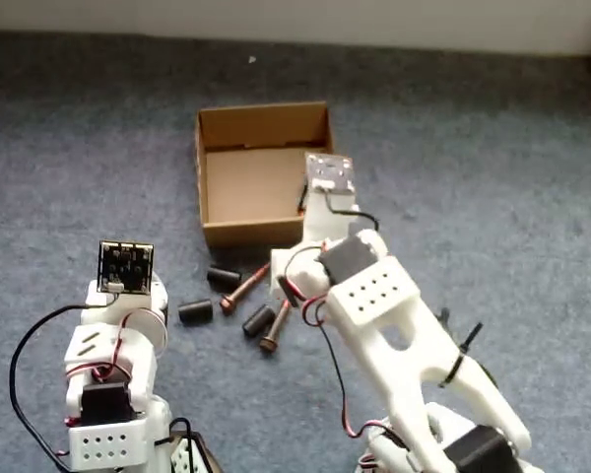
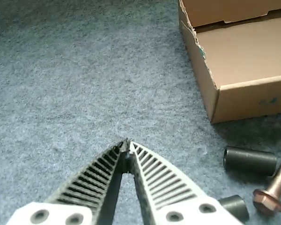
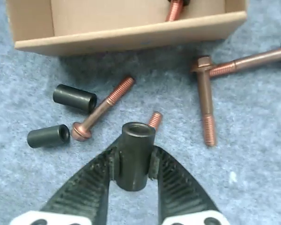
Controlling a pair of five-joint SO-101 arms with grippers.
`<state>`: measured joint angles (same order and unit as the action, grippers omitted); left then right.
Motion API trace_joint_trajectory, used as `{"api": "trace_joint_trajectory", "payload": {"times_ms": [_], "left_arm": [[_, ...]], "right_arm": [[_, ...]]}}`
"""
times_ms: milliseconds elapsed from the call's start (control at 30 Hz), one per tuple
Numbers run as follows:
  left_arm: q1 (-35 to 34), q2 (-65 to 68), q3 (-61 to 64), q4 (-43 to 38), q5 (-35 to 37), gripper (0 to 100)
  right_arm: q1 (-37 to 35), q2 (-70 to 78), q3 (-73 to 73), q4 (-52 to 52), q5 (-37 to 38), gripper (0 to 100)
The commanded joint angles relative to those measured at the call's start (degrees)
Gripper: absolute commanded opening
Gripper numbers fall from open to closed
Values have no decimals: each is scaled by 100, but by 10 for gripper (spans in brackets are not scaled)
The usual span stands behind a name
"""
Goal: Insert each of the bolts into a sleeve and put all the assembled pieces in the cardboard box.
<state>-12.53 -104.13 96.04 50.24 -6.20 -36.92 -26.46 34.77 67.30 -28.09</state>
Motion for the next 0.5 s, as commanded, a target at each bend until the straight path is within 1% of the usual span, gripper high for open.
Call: {"api": "trace_joint_trajectory", "payload": {"times_ms": [0, 300, 467], "left_arm": [[-31, -40, 92, -114, -35, 7], [-57, -40, 31, -105, -35, 7], [-57, -40, -92, -70, -35, 7]], "right_arm": [[312, -1024, 382, 154, 176, 5], [1358, -3029, 1965, 163, 132, 5], [2167, -3793, 2290, 145, 123, 5]]}}
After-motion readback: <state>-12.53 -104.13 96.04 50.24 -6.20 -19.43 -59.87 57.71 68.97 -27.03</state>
